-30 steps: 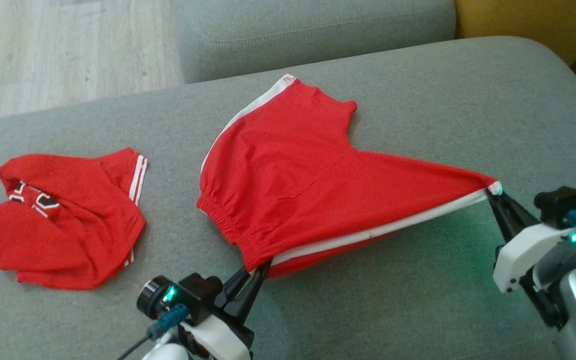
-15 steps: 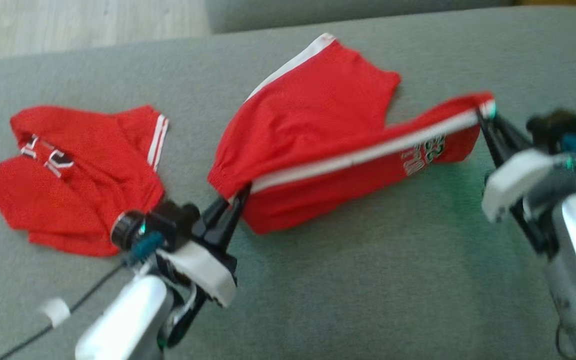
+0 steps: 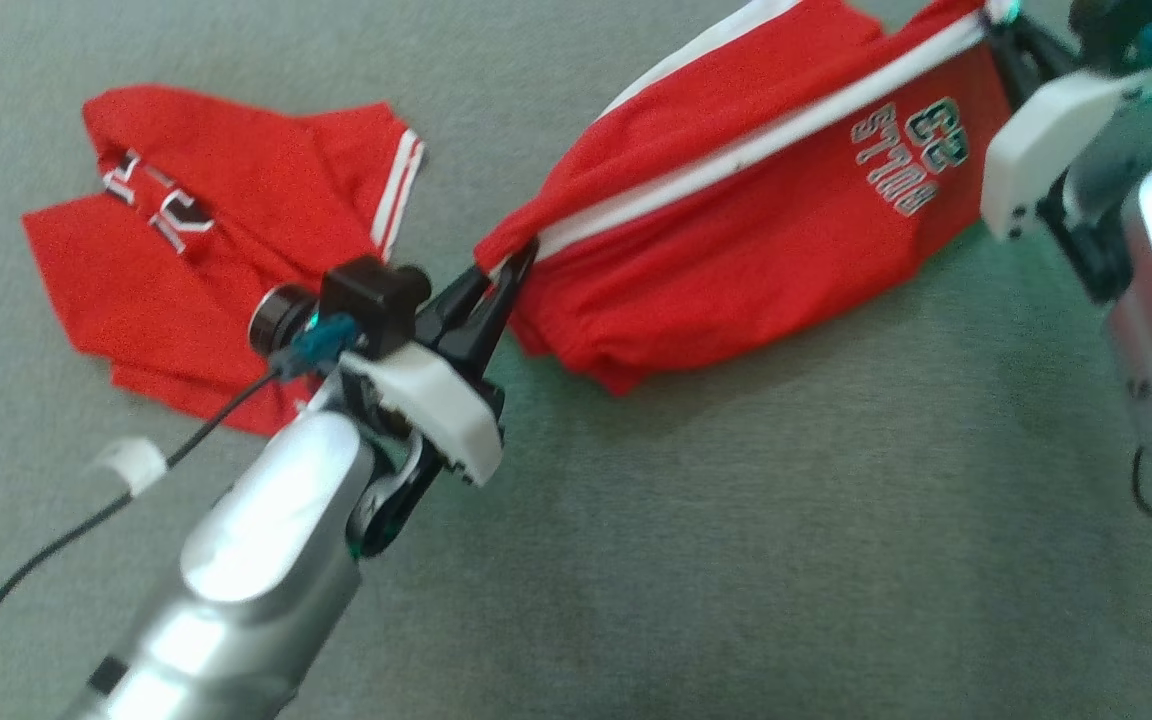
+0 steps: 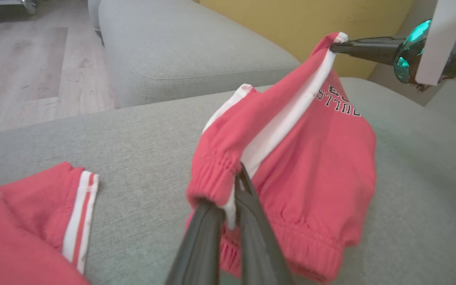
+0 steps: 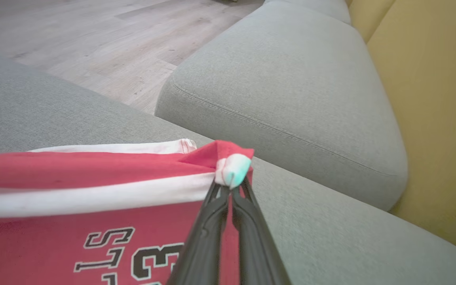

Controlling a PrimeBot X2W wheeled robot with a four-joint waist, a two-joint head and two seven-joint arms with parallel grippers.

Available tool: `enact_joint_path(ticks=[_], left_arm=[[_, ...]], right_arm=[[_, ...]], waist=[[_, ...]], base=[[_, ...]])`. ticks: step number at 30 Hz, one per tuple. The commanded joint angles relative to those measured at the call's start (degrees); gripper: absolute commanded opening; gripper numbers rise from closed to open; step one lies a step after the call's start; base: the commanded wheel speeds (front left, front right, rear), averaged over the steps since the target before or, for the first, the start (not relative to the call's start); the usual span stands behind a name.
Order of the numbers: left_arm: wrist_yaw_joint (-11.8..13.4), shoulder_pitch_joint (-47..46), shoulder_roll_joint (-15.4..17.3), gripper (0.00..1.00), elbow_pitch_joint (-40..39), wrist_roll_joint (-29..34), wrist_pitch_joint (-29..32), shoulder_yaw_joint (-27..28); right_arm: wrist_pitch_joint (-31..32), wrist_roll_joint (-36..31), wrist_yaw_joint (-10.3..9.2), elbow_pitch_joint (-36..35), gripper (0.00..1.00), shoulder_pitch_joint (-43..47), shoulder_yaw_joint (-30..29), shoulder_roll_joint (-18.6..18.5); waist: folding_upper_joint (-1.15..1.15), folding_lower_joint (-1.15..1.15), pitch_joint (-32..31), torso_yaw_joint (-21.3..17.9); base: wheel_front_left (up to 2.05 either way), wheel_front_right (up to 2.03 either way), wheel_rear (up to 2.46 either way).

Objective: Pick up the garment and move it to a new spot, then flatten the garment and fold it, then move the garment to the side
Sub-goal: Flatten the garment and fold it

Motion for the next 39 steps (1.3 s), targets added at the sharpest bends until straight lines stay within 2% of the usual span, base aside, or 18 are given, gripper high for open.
enact_joint_path(ticks=[1, 10, 17, 18, 19, 20, 21, 22, 31, 39], left_arm=[[-0.2, -3.6, 0.5, 0.0, 0.0, 0.4, -0.8, 1.7], [-0.9, -8.8, -2.9, 0.0, 6.5, 1.0, -4.5, 0.0], [-1.3, -11.3, -4.5, 0.0, 9.8, 1.6, -6.4, -1.7], [-1.3, -11.5, -4.7, 0.0, 10.4, 1.7, -6.7, -2.1], [-1.4, -11.8, -4.9, 0.18, 11.0, 1.7, -7.0, -2.3], [-1.4, -12.0, -5.1, 0.48, 11.5, 1.8, -7.2, -2.6], [-1.4, -12.2, -5.3, 0.87, 12.0, 1.7, -7.6, -2.8], [-1.5, -12.3, -5.5, 1.0, 12.4, 1.7, -8.0, -2.8], [-0.8, -12.5, -5.3, 1.0, 16.0, 1.0, -12.5, -1.5], [2.9, -9.0, -3.0, 1.0, 15.5, -0.2, -16.7, 2.2]], right_arm=[[-1.5, -0.4, -0.05, 1.0, 0.0, -3.3, 1.2, -0.2], [-6.3, -0.7, -0.05, 12.6, 0.0, -11.9, 4.5, 0.1], [-8.4, -0.6, -0.05, 18.7, 0.0, -15.7, 6.2, -0.1], [-8.7, -0.5, -0.05, 19.6, 0.4, -16.0, 6.6, 0.1], [-9.1, -0.1, -0.05, 20.4, 1.0, -16.4, 6.8, 0.3], [-9.2, 0.3, -0.05, 21.3, 1.0, -16.7, 6.9, 0.4], [-9.7, 0.6, -0.05, 22.0, 1.0, -17.1, 7.1, 0.5], [-10.3, 1.1, -0.05, 22.7, 1.0, -17.4, 7.1, 0.5], [-16.0, 5.1, -0.05, 26.6, 1.0, -17.4, 7.7, 1.8], [-21.8, 9.8, -0.05, 24.2, 1.0, -13.4, 8.6, 2.6]], waist=[[0.0, -0.01, 2.7, 2.6], [0.0, -0.01, 6.4, 5.8], [0.0, -0.01, 8.3, 7.4], [0.0, -0.01, 8.5, 7.6], [0.0, -0.01, 8.6, 7.7], [0.0, -0.01, 8.7, 7.8], [0.0, -0.01, 8.7, 7.9], [0.0, -0.01, 8.6, 8.0], [0.0, -0.01, 4.5, 5.9], [0.0, -0.01, -2.0, 1.9]], base=[[0.0, 0.0, 0.0], [0.0, 0.0, 0.0], [0.0, 0.0, 0.0], [0.0, 0.0, 0.0], [0.0, 0.0, 0.0], [0.0, 0.0, 0.0], [0.0, 0.0, 0.0], [0.0, 0.0, 0.0], [0.0, 0.0, 0.0], [0.0, 0.0, 0.0]])
